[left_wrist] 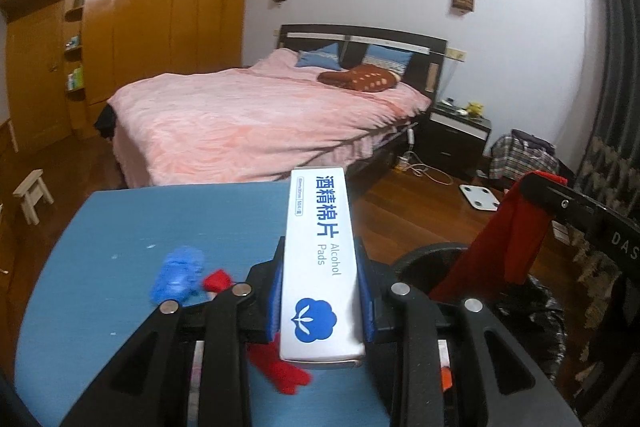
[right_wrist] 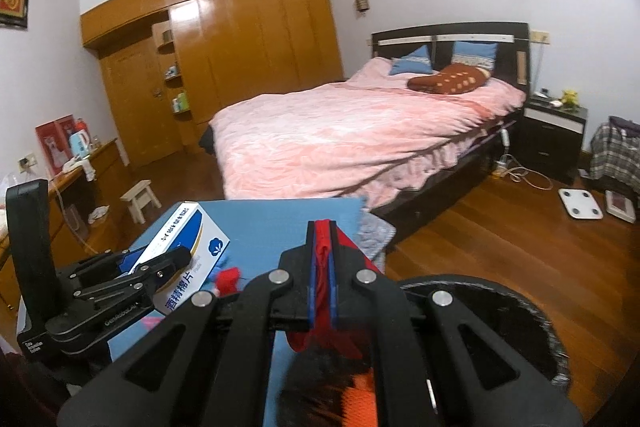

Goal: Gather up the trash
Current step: 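Carry the box and red glove over the black trash bin with both tools, then open both tools to drop the box and glove into the bin, then move both open tools back to the pile on the table, then grasp the long red cloth with the right tool and lift it, then grasp the white cloth with the left tool while the right holds the red cloth, then carry the white and red cloths over the bin with both tools, then open both tools to drop the cloths into the bin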

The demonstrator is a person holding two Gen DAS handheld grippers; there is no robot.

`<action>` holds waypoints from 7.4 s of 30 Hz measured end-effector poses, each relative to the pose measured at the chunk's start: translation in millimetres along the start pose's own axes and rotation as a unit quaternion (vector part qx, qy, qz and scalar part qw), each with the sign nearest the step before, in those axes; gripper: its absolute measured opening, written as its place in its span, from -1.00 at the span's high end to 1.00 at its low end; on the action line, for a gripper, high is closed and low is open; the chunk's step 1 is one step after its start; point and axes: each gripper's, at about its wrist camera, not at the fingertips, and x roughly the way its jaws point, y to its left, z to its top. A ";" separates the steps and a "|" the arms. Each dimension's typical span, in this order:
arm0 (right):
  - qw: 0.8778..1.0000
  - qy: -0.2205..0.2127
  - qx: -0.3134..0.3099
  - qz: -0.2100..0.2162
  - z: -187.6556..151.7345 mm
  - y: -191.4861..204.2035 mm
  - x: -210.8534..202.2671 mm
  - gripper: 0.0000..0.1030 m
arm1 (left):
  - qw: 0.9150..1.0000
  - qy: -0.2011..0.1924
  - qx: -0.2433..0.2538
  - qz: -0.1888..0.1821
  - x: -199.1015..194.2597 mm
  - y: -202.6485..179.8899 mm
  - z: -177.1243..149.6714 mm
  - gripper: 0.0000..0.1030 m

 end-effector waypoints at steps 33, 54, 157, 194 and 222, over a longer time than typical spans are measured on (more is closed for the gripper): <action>0.988 0.011 0.064 -0.142 -71.3 -115.2 -36.3 -0.83 | 0.995 0.027 0.035 -0.087 45.3 -91.1 -32.2 -0.82; 0.997 0.033 0.040 -0.057 -65.2 -21.3 21.0 -0.89 | 0.998 -0.002 -0.026 0.057 1.5 43.3 -39.9 -0.88; 0.985 0.152 -0.024 0.082 -93.1 120.1 178.7 0.81 | 0.994 0.048 -0.087 0.054 47.8 147.6 -70.3 0.55; 0.999 0.045 0.005 0.026 -29.1 40.0 50.7 0.81 | 0.999 -0.021 -0.029 -0.018 5.5 31.4 -8.4 0.55; 0.989 0.065 0.074 -0.108 -89.9 -96.3 -13.5 0.74 | 0.990 0.028 0.044 -0.133 49.1 -119.1 -38.4 0.46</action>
